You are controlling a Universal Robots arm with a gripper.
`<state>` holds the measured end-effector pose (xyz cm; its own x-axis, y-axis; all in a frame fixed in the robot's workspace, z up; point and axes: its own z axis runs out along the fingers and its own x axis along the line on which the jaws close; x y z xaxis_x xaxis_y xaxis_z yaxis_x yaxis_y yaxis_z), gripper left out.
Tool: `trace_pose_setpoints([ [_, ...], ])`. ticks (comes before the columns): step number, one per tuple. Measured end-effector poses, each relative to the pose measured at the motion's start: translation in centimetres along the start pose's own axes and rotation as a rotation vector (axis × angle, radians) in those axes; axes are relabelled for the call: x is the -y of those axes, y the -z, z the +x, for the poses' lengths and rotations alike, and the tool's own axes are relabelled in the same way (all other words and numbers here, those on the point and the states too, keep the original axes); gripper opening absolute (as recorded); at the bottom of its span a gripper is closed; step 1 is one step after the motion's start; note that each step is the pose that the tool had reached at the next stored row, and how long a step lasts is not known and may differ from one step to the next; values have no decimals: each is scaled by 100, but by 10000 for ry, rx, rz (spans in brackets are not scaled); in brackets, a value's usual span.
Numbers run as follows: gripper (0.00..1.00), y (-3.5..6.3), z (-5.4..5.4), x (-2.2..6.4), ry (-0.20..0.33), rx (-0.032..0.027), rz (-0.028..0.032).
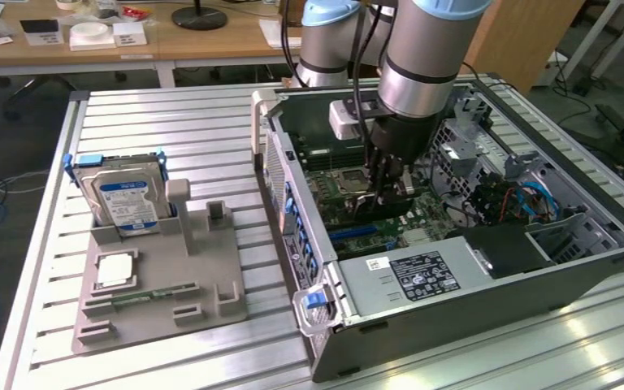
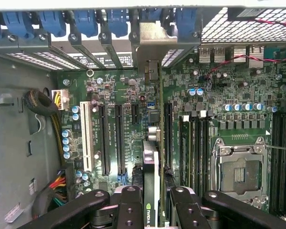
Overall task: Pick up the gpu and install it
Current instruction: 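Insert the gpu into the slot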
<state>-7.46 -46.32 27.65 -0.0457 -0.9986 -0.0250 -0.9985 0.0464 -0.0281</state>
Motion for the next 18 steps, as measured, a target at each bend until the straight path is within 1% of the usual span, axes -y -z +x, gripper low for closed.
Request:
trace_pose_setpoints([
  [18, 27, -1, 15, -36, 0, 0, 0],
])
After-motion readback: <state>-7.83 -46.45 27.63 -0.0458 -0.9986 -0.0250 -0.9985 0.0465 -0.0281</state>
